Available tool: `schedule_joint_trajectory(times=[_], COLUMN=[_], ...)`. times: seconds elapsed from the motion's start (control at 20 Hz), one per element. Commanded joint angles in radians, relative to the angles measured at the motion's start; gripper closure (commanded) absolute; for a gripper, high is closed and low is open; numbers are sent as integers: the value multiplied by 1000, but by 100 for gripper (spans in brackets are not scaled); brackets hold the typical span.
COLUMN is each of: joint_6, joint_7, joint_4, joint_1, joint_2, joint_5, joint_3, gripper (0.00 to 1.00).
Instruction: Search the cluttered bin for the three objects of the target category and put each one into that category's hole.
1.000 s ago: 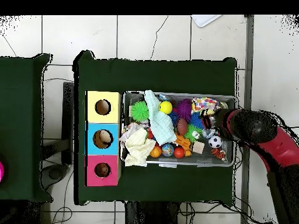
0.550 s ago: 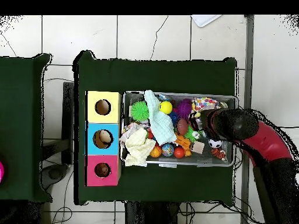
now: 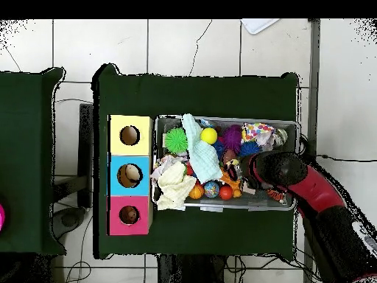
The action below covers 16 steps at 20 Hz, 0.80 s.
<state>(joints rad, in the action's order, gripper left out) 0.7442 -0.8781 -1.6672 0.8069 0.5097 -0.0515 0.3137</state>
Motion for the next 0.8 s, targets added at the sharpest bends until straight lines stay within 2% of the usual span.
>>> schedule_joint_trajectory(times=[0.05,0.25,0.45,0.65,0.8], joint_6=[43,35,22,21,-9], joint_7=[-375,-392,-394,-413,-448], joint_4=[-203,-288,-343,-383,-393], joint_1=[-43,-57,-78,-102,-127], joint_2=[36,85,120,152,148], joint_5=[149,233,287,338,384], joint_3=[-17,-18,-36,-43,-49], gripper=[100,100,100,100,100])
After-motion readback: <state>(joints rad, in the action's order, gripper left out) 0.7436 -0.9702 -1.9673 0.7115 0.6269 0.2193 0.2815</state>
